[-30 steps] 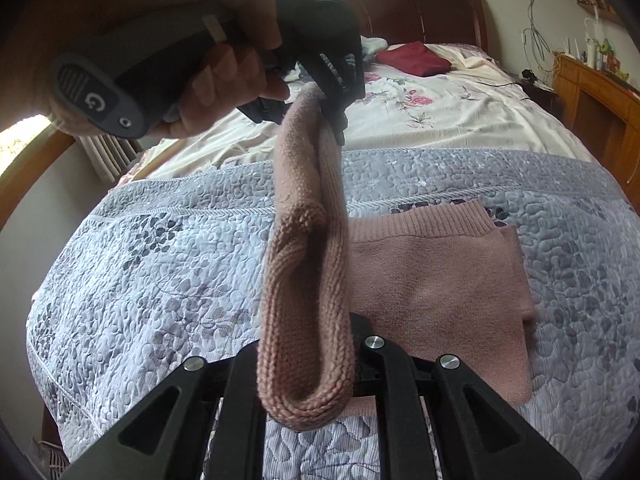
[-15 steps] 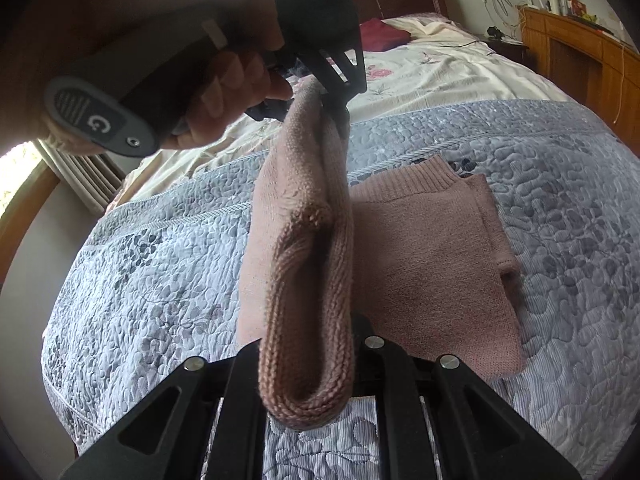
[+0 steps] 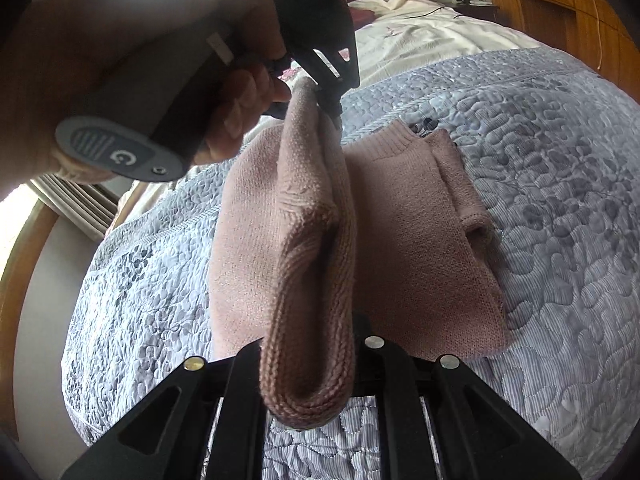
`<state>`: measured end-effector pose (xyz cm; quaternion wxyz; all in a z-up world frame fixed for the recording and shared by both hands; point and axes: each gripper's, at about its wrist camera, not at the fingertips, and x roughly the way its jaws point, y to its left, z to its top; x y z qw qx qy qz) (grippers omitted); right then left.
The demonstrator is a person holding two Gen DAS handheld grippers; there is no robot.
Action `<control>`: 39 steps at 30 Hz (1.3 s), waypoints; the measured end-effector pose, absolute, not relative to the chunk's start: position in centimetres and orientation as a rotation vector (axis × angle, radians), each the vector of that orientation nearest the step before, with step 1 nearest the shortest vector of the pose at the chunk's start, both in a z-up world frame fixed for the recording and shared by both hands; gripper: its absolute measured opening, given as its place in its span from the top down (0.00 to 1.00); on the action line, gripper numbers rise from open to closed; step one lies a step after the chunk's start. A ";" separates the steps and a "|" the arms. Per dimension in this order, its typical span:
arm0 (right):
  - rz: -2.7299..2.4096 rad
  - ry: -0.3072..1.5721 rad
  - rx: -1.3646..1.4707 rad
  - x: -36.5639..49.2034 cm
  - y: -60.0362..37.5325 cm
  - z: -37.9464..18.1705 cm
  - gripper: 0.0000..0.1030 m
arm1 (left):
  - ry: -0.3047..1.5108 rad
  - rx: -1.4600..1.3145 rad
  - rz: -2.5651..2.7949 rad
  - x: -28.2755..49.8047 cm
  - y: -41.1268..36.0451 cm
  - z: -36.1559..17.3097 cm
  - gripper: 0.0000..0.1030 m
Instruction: Fold small clothes
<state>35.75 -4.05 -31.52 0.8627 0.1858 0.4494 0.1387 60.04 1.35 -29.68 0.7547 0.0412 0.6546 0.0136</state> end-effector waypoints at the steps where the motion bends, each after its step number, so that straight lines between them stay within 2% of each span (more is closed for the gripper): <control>1: 0.291 0.943 0.400 35.7 -4.4 -31.6 0.90 | 1.425 0.099 0.033 60.0 0.9 -29.8 0.82; 17: 0.303 0.952 0.563 35.4 -9.0 -35.4 0.90 | 1.273 0.283 0.100 58.7 -5.1 -31.0 0.84; 27: 0.321 0.983 0.697 35.8 -12.1 -38.4 0.90 | 1.255 0.301 0.087 58.9 -7.5 -33.5 0.84; 29: 0.339 0.984 0.706 35.9 -12.7 -38.7 0.89 | 1.246 0.284 0.042 58.9 -7.6 -33.8 0.79; 31: 0.367 0.986 0.744 36.0 -13.3 -39.0 0.87 | 1.231 0.263 -0.024 58.8 -7.8 -33.8 0.67; 32: 0.389 0.994 0.789 36.2 -13.8 -39.4 0.85 | 1.216 0.248 -0.055 58.7 -7.8 -33.5 0.64; 33: 0.412 1.004 0.844 36.4 -14.4 -40.0 0.81 | 1.199 0.231 -0.080 58.7 -7.6 -33.1 0.55; 34: 0.438 1.010 0.894 36.6 -15.0 -40.4 0.79 | 1.180 0.212 -0.093 58.7 -7.3 -32.5 0.41; 35: 0.472 1.014 0.940 36.8 -15.4 -40.7 0.74 | 1.165 0.184 -0.104 58.8 -6.7 -31.8 0.36; 38: 0.566 1.023 0.990 37.7 -16.3 -40.7 0.60 | 1.140 0.064 -0.177 58.9 -4.4 -29.1 0.31; 39: 0.595 1.035 1.013 38.2 -16.5 -40.8 0.53 | 1.133 0.048 -0.197 58.7 -3.5 -28.2 0.31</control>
